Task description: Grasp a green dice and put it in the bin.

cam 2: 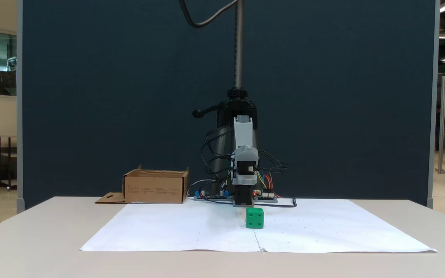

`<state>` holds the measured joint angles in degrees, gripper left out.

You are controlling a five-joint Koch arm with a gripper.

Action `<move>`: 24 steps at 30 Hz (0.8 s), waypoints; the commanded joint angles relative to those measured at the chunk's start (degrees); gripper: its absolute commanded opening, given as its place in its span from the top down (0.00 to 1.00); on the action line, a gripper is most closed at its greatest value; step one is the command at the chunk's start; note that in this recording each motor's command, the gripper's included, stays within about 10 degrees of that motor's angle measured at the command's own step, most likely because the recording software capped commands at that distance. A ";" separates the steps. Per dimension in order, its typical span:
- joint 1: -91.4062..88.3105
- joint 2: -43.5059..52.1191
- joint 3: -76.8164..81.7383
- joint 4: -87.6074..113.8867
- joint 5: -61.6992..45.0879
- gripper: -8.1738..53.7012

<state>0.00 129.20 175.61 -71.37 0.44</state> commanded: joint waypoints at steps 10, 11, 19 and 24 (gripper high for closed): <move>-1.49 6.33 -4.57 13.45 -3.60 0.20; -1.23 6.42 -6.59 16.96 -3.60 0.20; -0.53 6.42 -24.70 48.23 -1.93 0.19; -0.53 6.42 -36.47 67.04 2.02 0.19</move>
<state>0.00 129.20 143.26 -9.40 0.53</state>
